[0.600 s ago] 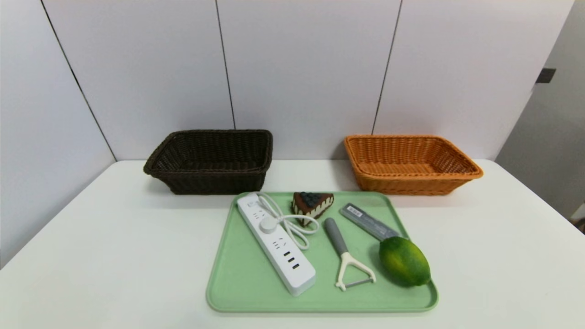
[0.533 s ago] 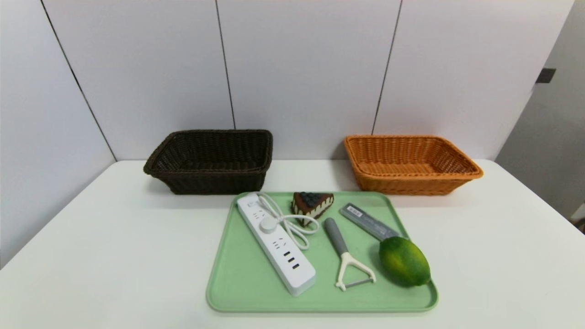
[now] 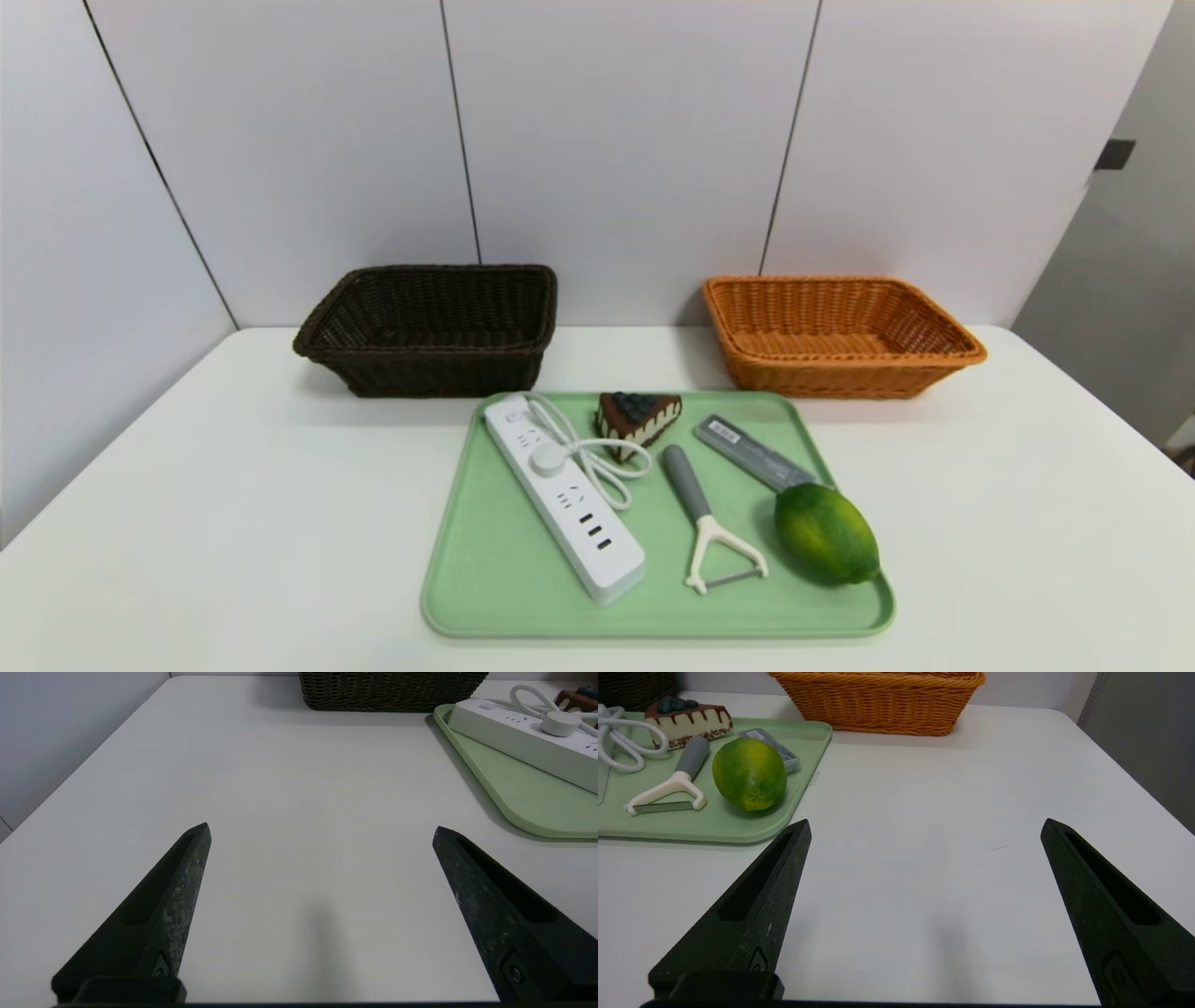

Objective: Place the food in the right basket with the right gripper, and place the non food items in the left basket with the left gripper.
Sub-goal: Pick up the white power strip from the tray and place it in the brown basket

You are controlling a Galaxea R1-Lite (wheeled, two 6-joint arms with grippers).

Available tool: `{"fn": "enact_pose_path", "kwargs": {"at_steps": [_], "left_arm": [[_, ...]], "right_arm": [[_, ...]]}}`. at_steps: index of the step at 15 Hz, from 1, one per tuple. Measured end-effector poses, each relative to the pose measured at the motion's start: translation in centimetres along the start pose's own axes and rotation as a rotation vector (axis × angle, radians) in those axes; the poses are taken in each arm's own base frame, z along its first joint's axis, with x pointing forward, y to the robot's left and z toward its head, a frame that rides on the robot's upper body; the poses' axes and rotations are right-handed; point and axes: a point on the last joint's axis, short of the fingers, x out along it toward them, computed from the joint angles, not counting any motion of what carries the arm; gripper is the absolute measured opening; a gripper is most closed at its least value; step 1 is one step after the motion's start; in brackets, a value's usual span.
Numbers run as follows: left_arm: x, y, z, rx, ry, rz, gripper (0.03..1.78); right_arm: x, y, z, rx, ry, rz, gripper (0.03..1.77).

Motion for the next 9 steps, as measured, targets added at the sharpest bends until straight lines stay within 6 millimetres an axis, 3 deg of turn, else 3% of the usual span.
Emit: {"fn": "enact_pose_path", "kwargs": {"at_steps": [5, 9], "left_arm": [[-1.8, -0.1, 3.3, -0.009, 0.014, -0.002, 1.69], [-2.1, -0.2, 7.2, -0.037, 0.099, 0.003, 1.69]], "right_arm": [[-1.4, -0.1, 4.7, 0.016, -0.020, 0.034, 1.70], [-0.3, -0.4, 9.0, 0.019, 0.034, 0.046, 1.70]]}}
